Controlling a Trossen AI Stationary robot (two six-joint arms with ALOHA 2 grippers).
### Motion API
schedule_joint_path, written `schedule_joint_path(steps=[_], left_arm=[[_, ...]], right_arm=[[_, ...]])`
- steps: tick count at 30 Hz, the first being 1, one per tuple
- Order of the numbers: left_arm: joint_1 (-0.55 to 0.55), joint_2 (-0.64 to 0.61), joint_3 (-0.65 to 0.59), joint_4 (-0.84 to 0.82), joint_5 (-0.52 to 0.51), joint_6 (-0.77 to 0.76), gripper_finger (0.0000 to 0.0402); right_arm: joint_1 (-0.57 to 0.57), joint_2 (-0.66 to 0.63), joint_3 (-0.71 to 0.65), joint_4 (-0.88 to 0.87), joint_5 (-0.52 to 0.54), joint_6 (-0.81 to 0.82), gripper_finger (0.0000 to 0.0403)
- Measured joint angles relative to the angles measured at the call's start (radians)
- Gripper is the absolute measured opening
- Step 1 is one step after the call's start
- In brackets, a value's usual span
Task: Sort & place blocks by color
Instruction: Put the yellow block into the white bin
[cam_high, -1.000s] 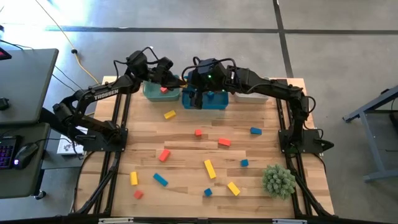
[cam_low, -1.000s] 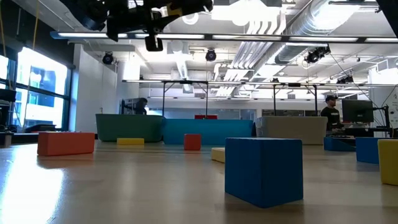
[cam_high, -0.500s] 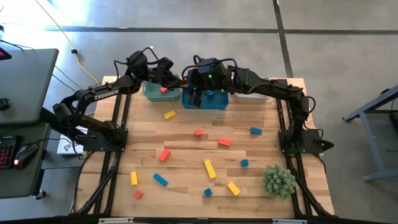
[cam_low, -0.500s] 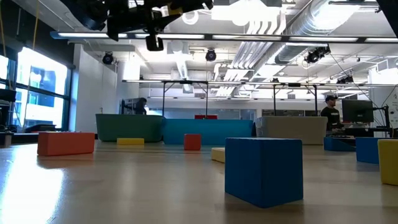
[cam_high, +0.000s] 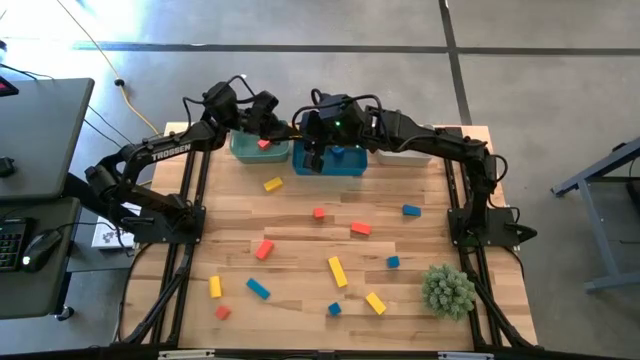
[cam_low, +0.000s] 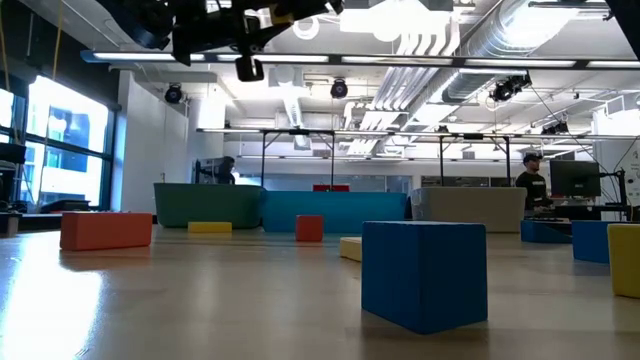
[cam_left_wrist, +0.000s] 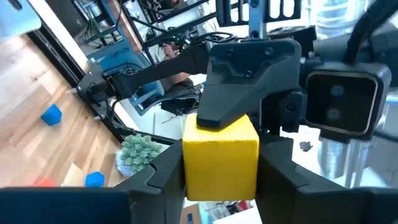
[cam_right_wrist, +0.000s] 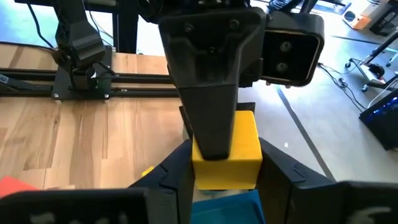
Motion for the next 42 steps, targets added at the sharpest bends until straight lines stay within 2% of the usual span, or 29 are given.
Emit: schedule_joint_path(steps=[12, 19, 24, 34, 42], left_arm=[[0.002, 0.001, 0.0, -0.004, -0.011, 0.109, 0.0201], [0.003, -0.001, 0.0, -0.056, -0.009, 0.169, 0.0204], [0.003, -0.001, 0.0, -0.069, -0.018, 0.228, 0.0203], [0.002, -0.001, 0.0, -0.076, -0.027, 0.367, 0.0203], [0.002, -0.001, 0.0, -0.077, -0.029, 0.412, 0.0202]], right_arm=[[0.0, 0.0, 0.0, -0.054, 0.05, 0.065, 0.011], [-0.001, 0.001, 0.027, -0.079, 0.06, 0.107, 0.011], [-0.001, 0.002, 0.084, -0.129, 0.131, 0.131, 0.011], [-0.001, 0.002, 0.231, -0.392, 0.38, 0.162, 0.011], [-0.039, 0.001, 0.255, -0.669, 0.456, 0.259, 0.011]])
